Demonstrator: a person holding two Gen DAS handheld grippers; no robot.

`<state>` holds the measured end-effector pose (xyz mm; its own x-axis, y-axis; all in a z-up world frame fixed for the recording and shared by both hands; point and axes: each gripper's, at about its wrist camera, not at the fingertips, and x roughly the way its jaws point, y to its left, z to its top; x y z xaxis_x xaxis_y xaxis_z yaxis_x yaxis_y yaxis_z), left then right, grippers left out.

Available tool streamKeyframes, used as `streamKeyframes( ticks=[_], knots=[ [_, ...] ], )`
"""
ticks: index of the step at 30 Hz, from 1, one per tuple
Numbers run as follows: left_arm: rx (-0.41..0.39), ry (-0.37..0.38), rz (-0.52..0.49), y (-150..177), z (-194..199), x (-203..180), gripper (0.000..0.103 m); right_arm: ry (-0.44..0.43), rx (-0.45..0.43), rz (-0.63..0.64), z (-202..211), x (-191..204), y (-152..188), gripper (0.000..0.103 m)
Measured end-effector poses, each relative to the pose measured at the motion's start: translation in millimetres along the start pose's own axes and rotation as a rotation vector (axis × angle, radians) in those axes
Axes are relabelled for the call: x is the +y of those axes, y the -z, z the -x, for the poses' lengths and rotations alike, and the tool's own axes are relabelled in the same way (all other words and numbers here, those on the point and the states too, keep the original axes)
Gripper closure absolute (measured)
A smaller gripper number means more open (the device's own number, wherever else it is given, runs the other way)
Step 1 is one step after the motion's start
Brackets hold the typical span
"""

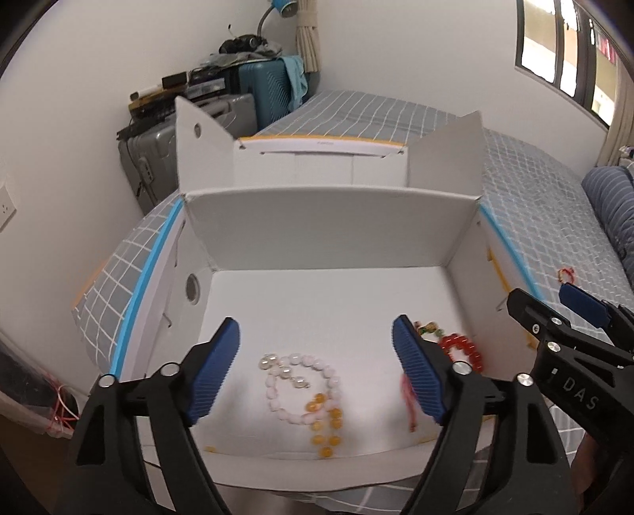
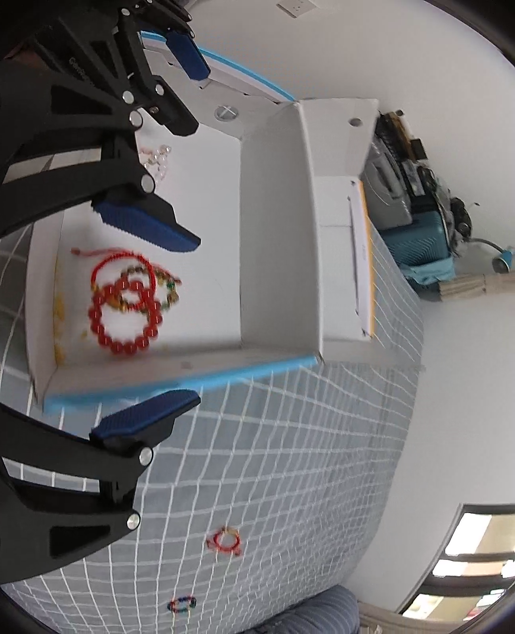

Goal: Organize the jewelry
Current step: 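Move both tools back over the red cord and multicolour bead bracelets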

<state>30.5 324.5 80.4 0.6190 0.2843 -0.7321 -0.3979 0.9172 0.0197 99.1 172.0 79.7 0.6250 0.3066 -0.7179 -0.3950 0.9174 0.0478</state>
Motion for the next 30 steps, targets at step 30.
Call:
streamKeyframes(
  ticks=[30],
  knots=[
    [-0.015,0.256,-0.266,-16,-15,-316,0.006,0.283,-0.048,-0.297,45,-333,28,0.008]
  ],
)
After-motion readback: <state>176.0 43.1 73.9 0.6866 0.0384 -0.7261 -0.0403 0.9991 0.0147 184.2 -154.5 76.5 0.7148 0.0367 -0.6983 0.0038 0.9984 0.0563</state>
